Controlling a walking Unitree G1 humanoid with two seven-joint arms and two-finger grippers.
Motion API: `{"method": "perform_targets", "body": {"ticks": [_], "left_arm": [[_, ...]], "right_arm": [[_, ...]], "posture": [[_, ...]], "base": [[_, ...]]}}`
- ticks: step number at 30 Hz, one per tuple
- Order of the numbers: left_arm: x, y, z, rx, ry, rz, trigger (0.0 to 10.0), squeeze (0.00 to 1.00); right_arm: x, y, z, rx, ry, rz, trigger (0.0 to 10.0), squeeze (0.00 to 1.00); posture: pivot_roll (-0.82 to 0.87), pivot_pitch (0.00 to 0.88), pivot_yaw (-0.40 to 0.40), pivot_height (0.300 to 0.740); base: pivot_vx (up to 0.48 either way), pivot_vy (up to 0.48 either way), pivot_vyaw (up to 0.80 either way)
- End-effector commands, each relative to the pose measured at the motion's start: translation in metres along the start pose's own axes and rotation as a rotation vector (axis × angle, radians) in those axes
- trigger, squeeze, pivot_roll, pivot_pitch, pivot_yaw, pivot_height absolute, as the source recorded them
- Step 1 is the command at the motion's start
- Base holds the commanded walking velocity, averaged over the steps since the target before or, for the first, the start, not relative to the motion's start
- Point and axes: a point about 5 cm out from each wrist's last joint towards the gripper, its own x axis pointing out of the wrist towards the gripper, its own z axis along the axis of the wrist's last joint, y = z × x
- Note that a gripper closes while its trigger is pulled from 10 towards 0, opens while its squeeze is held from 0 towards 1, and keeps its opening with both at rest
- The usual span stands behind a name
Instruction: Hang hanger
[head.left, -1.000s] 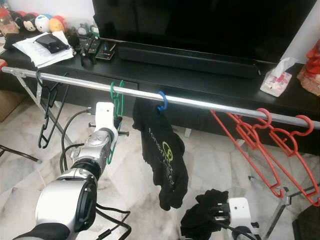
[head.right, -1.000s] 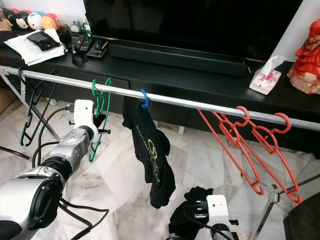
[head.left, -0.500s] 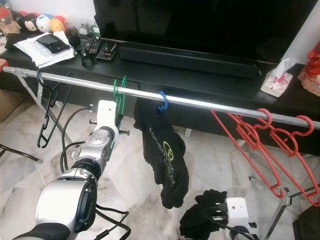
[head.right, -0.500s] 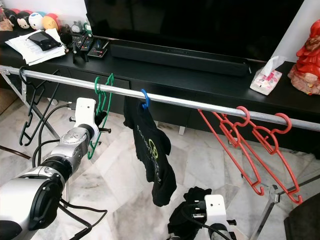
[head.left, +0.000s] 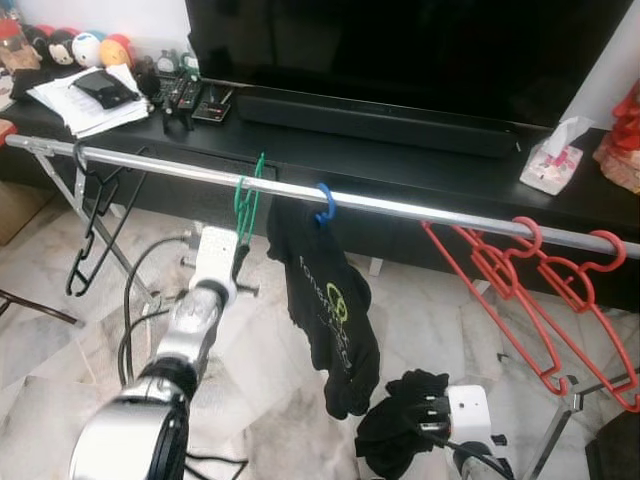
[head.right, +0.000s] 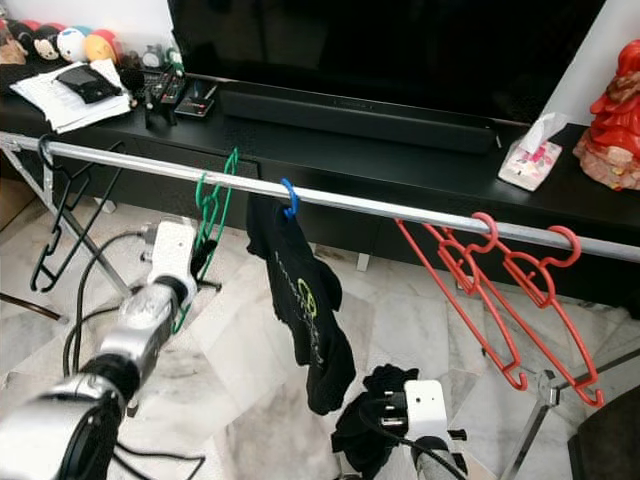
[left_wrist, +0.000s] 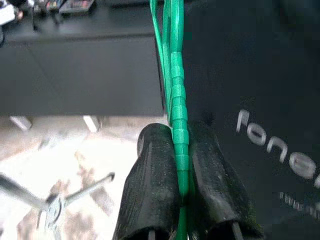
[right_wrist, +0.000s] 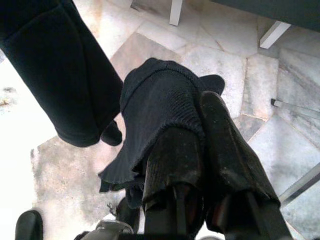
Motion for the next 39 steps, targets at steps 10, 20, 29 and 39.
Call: {"method": "perform_targets", "body": {"ticks": [10, 20, 29, 39], "left_arm": [[-0.039, 0.011, -0.056, 0.017, 0.158, 0.067, 10.0, 0.0], [-0.101, 0.015, -0.134, 0.054, 0.561, 0.131, 10.0, 0.0], [-0.137, 0.004, -0.166, 0.052, 0.78, 0.116, 10.0, 0.0], [-0.144, 0.002, -0.171, 0.045, 0.826, 0.101, 10.0, 0.0]], "right_arm": [[0.01, 0.002, 0.011, 0.007, 0.001, -0.01, 10.0, 0.0], [0.017, -0.007, 0.021, 0.011, 0.0, -0.051, 10.0, 0.0], [0.02, -0.013, 0.023, 0.115, 0.018, -0.099, 10.0, 0.0], [0.017, -0.023, 0.015, 0.194, 0.05, -0.146, 10.0, 0.0]], "posture": [[-0.11, 0.007, -0.017, 0.74], [-0.11, 0.0, -0.013, 0.74], [-0.12, 0.0, -0.006, 0.74], [-0.12, 0.0, -0.002, 0.74]], "base": [[0.0, 0.0, 0.0], [0.0, 0.0, 0.0], [0.0, 0.0, 0.0], [0.0, 0.0, 0.0]]}}
